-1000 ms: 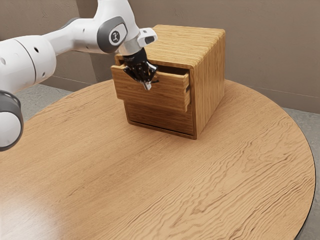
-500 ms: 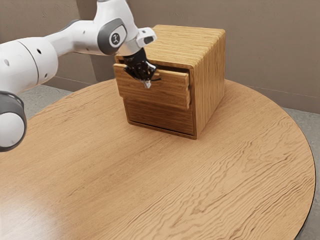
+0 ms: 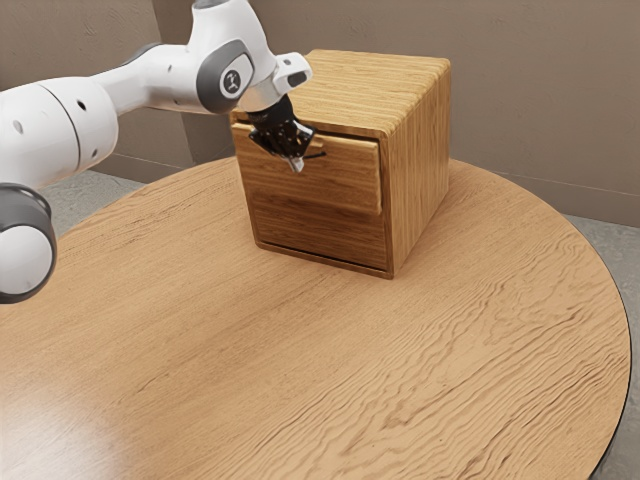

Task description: Push the drawer handle with one arm to close the drawer

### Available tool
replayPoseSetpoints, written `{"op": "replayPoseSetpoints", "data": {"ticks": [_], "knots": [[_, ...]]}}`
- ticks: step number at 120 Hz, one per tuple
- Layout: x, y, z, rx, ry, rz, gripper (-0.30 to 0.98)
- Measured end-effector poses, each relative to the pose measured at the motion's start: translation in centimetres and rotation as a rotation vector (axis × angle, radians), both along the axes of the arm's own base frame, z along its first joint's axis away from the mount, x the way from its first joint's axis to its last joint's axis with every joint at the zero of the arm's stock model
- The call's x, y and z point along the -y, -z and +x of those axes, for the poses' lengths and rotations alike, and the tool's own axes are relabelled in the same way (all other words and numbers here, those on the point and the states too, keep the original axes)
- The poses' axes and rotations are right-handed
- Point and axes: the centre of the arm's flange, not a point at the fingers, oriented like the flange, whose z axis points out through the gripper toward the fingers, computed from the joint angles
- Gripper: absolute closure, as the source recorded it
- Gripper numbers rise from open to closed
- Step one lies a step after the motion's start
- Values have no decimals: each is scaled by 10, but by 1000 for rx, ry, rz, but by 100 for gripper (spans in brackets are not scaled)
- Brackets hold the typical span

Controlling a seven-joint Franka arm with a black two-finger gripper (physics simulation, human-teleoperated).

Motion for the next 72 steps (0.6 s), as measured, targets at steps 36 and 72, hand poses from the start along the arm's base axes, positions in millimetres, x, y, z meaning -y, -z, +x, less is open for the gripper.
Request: {"op": "replayPoseSetpoints", "data": {"ticks": [36,72], "knots": [[2,-15,11,77,0,12,78],[-23,-124,-131,-109,17,72,51]]}}
